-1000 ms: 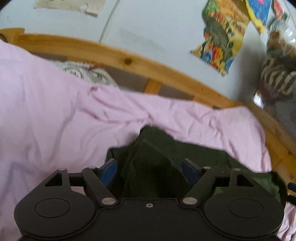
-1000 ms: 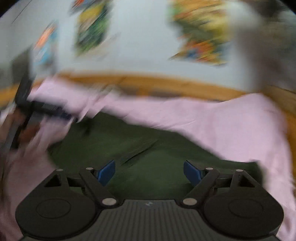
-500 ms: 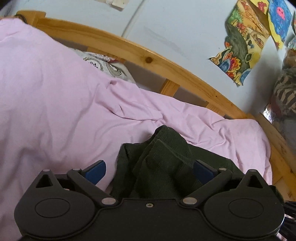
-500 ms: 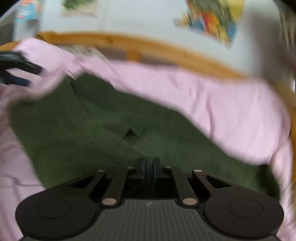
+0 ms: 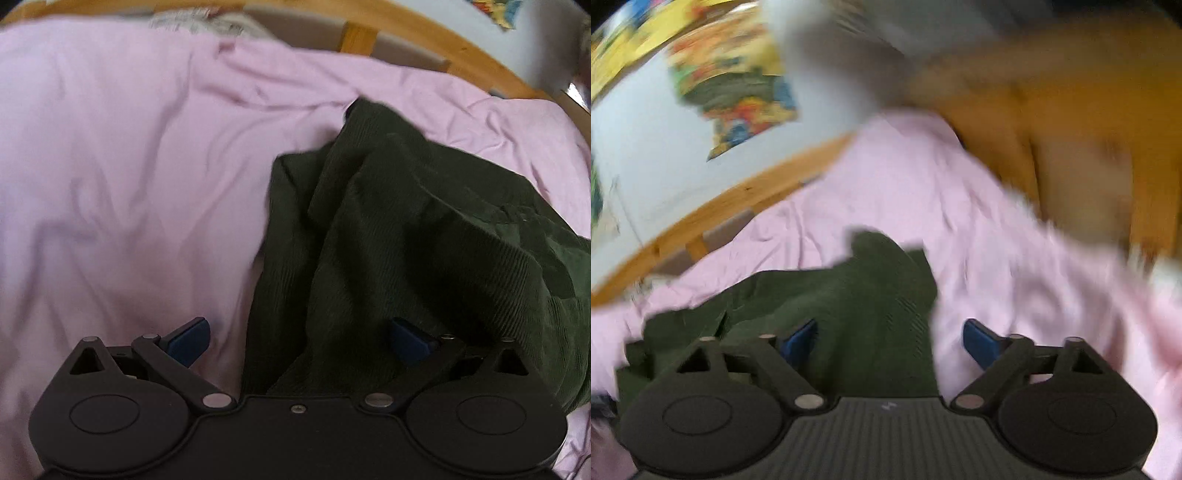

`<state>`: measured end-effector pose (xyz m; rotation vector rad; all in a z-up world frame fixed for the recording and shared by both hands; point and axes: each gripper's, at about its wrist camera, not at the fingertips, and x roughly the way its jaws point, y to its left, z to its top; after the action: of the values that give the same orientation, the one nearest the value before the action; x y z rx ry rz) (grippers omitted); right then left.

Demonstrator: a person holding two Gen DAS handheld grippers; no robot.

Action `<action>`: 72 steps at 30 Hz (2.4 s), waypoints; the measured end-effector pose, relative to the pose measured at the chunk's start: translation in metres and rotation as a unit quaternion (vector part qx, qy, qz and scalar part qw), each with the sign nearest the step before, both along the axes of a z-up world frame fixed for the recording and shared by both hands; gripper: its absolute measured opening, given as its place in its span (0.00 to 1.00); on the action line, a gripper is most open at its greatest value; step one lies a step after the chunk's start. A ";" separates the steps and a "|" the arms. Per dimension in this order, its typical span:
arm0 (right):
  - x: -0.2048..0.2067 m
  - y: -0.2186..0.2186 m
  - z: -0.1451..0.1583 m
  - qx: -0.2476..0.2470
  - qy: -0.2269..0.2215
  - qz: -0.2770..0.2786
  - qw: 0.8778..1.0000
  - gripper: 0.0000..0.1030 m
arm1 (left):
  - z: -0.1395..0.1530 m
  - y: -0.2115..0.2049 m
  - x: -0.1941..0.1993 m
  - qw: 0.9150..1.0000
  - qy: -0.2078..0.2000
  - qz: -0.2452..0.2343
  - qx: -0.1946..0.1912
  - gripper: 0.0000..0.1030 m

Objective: Fold large clothes

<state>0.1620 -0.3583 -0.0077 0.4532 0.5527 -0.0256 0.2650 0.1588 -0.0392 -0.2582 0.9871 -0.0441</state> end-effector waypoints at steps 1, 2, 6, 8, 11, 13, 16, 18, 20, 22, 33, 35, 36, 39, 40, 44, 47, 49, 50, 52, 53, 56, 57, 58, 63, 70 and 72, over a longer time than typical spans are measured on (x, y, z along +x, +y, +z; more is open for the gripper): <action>0.005 -0.004 -0.009 0.024 0.007 0.007 1.000 0.81 | -0.004 0.004 0.002 1.000 0.008 0.007 -0.015 1.00; 0.009 -0.004 -0.018 0.038 0.005 0.013 0.999 0.81 | -0.008 0.010 0.004 0.999 0.018 0.014 -0.036 0.99; 0.011 0.008 -0.024 0.041 -0.006 0.008 0.999 0.39 | -0.011 0.023 0.006 0.993 0.023 0.016 -0.111 0.44; 0.008 0.013 -0.012 0.049 -0.005 -0.002 0.999 0.19 | -0.008 0.027 0.002 0.989 0.019 0.027 -0.145 0.26; -0.014 0.023 0.018 0.075 -0.022 -0.010 0.997 0.11 | 0.005 0.031 -0.010 0.988 -0.007 0.042 -0.148 0.06; -0.027 0.028 0.037 0.099 -0.040 -0.013 0.994 0.11 | 0.019 0.045 -0.025 0.978 -0.027 0.064 -0.195 0.05; -0.039 0.038 0.053 0.072 -0.034 -0.021 0.997 0.11 | 0.033 0.063 -0.048 0.971 -0.039 0.094 -0.215 0.02; -0.032 0.044 0.039 0.033 -0.002 -0.022 0.999 0.12 | 0.031 0.068 -0.055 0.971 -0.029 0.104 -0.212 0.02; -0.021 0.050 0.019 -0.029 0.037 -0.024 0.999 0.17 | 0.022 0.066 -0.052 0.975 -0.002 0.110 -0.194 0.02; -0.017 0.053 0.010 -0.050 0.047 -0.027 0.997 0.27 | 0.010 0.063 -0.046 0.974 0.019 0.119 -0.190 0.02; -0.053 0.154 0.050 -0.260 -0.105 -0.003 0.960 1.00 | 0.033 0.049 -0.085 0.980 -0.025 0.117 -0.160 0.91; -0.043 0.178 0.035 -0.280 -0.096 0.037 0.954 1.00 | 0.034 0.040 -0.093 0.979 -0.022 0.118 -0.167 0.98; -0.036 0.191 0.026 -0.290 -0.087 0.051 0.952 1.00 | 0.031 0.033 -0.096 0.977 -0.017 0.120 -0.176 0.98; -0.017 0.217 0.006 -0.298 -0.089 0.067 0.948 1.00 | 0.022 0.014 -0.098 0.980 0.005 0.098 -0.176 0.99; -0.011 0.223 0.001 -0.299 -0.094 0.068 0.947 1.00 | 0.020 0.008 -0.097 0.983 0.010 0.087 -0.164 0.99; 0.025 0.241 -0.029 -0.314 -0.078 0.060 0.944 1.00 | 0.007 -0.001 -0.091 0.984 0.028 0.083 -0.153 0.99; 0.033 0.239 -0.052 -0.304 -0.081 0.068 0.947 0.99 | -0.015 0.001 -0.081 0.976 0.073 0.097 -0.182 0.99; 0.038 0.231 -0.052 -0.283 -0.071 0.073 0.954 0.99 | -0.024 0.003 -0.074 0.971 0.084 0.108 -0.196 0.99; 0.037 0.227 -0.053 -0.275 -0.071 0.074 0.956 0.99 | -0.024 0.002 -0.072 0.971 0.080 0.109 -0.196 0.99; 0.035 0.227 -0.053 -0.275 -0.073 0.072 0.956 0.99 | -0.022 -0.001 -0.070 0.973 0.064 0.109 -0.192 0.99; 0.034 0.228 -0.054 -0.278 -0.076 0.070 0.955 0.99 | -0.021 -0.003 -0.069 0.975 0.060 0.109 -0.187 0.99; 0.034 0.229 -0.054 -0.279 -0.081 0.068 0.954 0.99 | -0.020 -0.008 -0.067 0.977 0.055 0.107 -0.173 0.99; 0.034 0.228 -0.054 -0.279 -0.082 0.068 0.954 0.99 | -0.020 -0.008 -0.066 0.978 0.053 0.107 -0.171 0.99; 0.035 0.228 -0.054 -0.279 -0.083 0.067 0.954 0.99 | -0.020 -0.009 -0.066 0.978 0.052 0.108 -0.169 0.99; 0.034 0.228 -0.054 -0.280 -0.085 0.065 0.954 0.99 | -0.017 -0.014 -0.060 0.980 0.051 0.111 -0.159 0.99; 0.032 0.229 -0.054 -0.279 -0.089 0.063 0.954 0.99 | -0.023 -0.010 -0.052 0.976 0.060 0.125 -0.170 1.00; 0.032 0.229 -0.055 -0.278 -0.091 0.062 0.954 0.99 | -0.025 -0.009 -0.050 0.975 0.057 0.129 -0.174 1.00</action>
<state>0.1942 -0.1295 -0.0623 -0.1288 0.3696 -0.0176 0.2152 0.1499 -0.0640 -0.7156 1.0505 0.0368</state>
